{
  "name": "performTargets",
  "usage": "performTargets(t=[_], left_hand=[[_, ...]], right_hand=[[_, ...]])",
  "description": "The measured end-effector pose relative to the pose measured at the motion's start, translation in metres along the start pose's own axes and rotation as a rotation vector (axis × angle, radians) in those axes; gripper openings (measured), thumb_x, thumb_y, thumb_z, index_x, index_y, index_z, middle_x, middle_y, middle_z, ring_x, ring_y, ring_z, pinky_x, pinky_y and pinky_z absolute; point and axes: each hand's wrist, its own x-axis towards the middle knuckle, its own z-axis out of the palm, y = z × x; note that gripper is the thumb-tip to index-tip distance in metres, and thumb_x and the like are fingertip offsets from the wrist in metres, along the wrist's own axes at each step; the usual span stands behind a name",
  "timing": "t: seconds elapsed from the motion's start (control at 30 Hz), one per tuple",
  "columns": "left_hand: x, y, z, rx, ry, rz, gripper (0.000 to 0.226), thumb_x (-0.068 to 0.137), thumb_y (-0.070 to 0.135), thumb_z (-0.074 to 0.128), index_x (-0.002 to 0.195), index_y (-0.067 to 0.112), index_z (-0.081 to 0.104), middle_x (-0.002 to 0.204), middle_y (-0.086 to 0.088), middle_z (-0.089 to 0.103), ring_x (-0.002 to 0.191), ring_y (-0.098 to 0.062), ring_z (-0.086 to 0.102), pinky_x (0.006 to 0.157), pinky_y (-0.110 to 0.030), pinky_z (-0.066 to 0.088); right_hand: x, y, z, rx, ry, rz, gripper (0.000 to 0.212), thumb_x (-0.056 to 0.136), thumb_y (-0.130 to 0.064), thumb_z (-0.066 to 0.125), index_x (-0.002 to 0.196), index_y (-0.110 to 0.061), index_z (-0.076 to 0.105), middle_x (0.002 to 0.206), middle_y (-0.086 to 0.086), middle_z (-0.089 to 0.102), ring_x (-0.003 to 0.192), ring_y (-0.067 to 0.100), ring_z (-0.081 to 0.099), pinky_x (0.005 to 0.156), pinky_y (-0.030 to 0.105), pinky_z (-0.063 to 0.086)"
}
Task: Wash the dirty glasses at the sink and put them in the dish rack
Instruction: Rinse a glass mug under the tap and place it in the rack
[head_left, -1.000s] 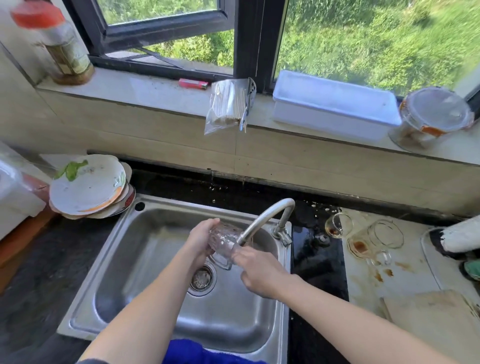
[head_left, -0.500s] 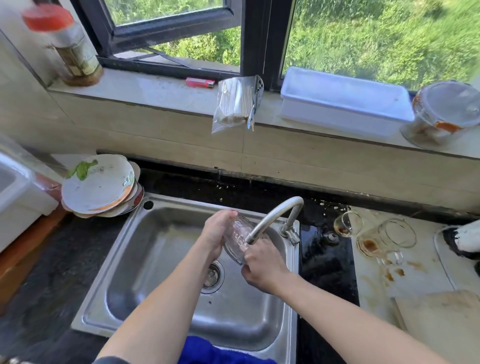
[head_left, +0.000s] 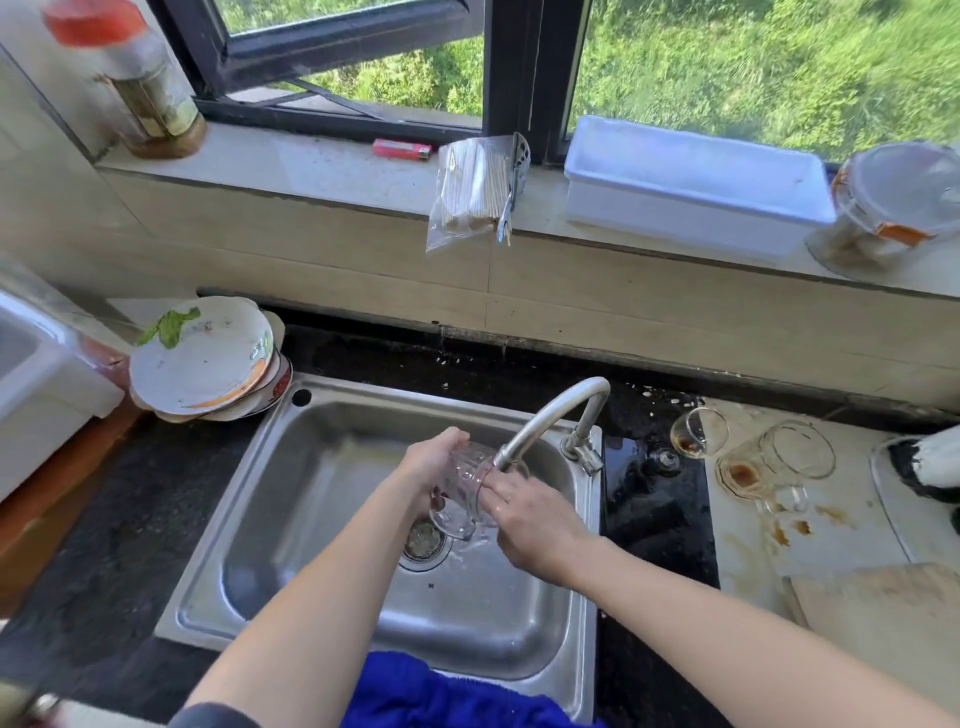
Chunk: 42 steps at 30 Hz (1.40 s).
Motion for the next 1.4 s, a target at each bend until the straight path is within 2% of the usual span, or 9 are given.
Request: performTargets(t=[0.23,0.4,0.5,0.6,0.67,0.77,1.0,1.23,1.4], left_hand=[[-0.001,0.004,-0.018,0.193,0.014,-0.069,0.026,0.078,0.038,0.063,0.084,0.013,0.065,0.071,-0.007,0.065,0.055,-0.023,0.059,0.059,-0.028,0.044],[-0.016,0.007,-0.017,0.116,-0.192,-0.116,0.031,0.094,0.037,0.046,0.085,0.011,0.06,0.07,-0.008,0.06,0.054,-0.022,0.057,0.05,-0.025,0.047],[-0.017,-0.009,-0.043,-0.154,-0.286,-0.087,0.033,0.093,0.014,0.032,0.114,0.01,0.057,0.108,-0.024,0.062,0.092,-0.037,0.063,0.079,-0.04,0.051],[-0.017,-0.039,-0.04,-0.338,-0.329,-0.031,0.039,0.086,0.003,0.054,0.123,0.015,0.054,0.125,-0.025,0.058,0.112,-0.04,0.059,0.095,-0.045,0.049],[-0.018,-0.044,-0.026,-0.33,-0.338,0.0,0.058,0.069,0.022,0.082,0.117,0.009,0.053,0.115,-0.02,0.062,0.102,-0.032,0.062,0.088,-0.04,0.055],[-0.013,-0.034,-0.008,-0.312,-0.255,0.062,0.059,0.084,0.049,0.062,0.12,0.003,0.054,0.109,-0.018,0.064,0.097,-0.028,0.061,0.087,-0.036,0.052],[-0.008,-0.022,0.003,-0.413,-0.072,0.07,0.031,0.098,0.036,0.048,0.109,0.009,0.06,0.087,-0.01,0.063,0.075,-0.022,0.06,0.074,-0.036,0.047],[-0.002,-0.017,-0.008,-0.515,0.014,0.08,0.024,0.099,0.03,0.047,0.093,0.012,0.063,0.086,-0.006,0.063,0.076,-0.023,0.058,0.072,-0.037,0.048],[-0.011,-0.018,0.009,-0.547,0.025,0.042,0.025,0.1,0.029,0.047,0.089,0.012,0.062,0.071,-0.004,0.069,0.065,-0.017,0.064,0.066,-0.03,0.051]], right_hand=[[-0.013,0.004,0.002,-0.074,0.085,-0.158,0.055,0.068,-0.008,0.077,0.121,-0.014,0.065,0.127,0.006,0.065,0.121,0.022,0.059,0.086,0.035,0.055],[0.009,-0.002,-0.005,0.007,0.138,-0.004,0.022,0.08,-0.015,0.073,0.102,-0.011,0.071,0.099,0.003,0.07,0.09,0.023,0.066,0.067,0.031,0.054],[0.004,0.001,-0.016,0.187,0.1,0.156,0.03,0.1,-0.036,0.047,0.101,-0.014,0.067,0.087,-0.002,0.057,0.088,0.022,0.059,0.075,0.033,0.046],[0.01,-0.001,-0.015,0.224,0.107,0.239,0.036,0.101,-0.038,0.043,0.116,-0.02,0.07,0.094,0.0,0.064,0.098,0.02,0.061,0.079,0.032,0.044],[0.017,-0.007,-0.01,0.248,0.082,0.274,0.036,0.098,-0.039,0.042,0.118,-0.024,0.069,0.099,0.005,0.071,0.097,0.023,0.064,0.081,0.038,0.049],[0.021,-0.016,-0.003,0.276,0.081,0.327,0.043,0.093,-0.046,0.039,0.114,-0.023,0.068,0.1,0.003,0.071,0.097,0.025,0.065,0.08,0.042,0.051],[0.003,-0.019,-0.011,0.091,0.071,0.159,0.037,0.096,-0.013,0.047,0.133,-0.014,0.054,0.14,0.0,0.053,0.13,0.02,0.047,0.102,0.037,0.042],[-0.002,-0.012,-0.008,0.065,0.056,-0.034,0.054,0.088,-0.003,0.057,0.141,-0.012,0.049,0.143,0.006,0.052,0.134,0.024,0.046,0.101,0.045,0.047],[0.016,-0.025,-0.009,-0.025,0.074,0.099,0.039,0.09,-0.008,0.047,0.129,-0.013,0.054,0.134,0.005,0.054,0.116,0.031,0.055,0.088,0.042,0.047]])
